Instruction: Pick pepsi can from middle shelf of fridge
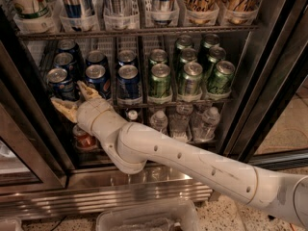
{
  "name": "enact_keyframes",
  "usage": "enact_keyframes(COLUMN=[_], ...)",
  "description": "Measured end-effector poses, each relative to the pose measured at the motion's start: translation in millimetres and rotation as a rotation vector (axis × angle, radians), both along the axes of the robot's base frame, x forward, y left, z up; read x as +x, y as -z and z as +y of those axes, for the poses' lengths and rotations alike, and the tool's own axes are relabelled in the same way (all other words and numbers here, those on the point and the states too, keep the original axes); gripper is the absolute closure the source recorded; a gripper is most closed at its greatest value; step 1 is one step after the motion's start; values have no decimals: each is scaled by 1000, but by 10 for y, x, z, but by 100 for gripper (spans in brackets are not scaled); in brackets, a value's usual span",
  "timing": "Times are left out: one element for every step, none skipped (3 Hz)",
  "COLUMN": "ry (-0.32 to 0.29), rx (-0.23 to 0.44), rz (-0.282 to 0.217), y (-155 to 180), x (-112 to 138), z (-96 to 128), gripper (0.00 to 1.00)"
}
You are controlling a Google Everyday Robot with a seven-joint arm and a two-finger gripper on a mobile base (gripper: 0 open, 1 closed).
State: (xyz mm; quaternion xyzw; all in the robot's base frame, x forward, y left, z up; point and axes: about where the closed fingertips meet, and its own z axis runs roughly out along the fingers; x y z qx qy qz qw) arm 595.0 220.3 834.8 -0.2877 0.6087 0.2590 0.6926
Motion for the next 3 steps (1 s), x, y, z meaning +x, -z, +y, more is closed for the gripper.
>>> enact_keyframes(ry=[-9,-22,-33], rx=[2,-3,-7], rz=[8,18,26], y=[16,41,56], x=[69,121,162], z=[54,126,196], gripper=[30,29,29])
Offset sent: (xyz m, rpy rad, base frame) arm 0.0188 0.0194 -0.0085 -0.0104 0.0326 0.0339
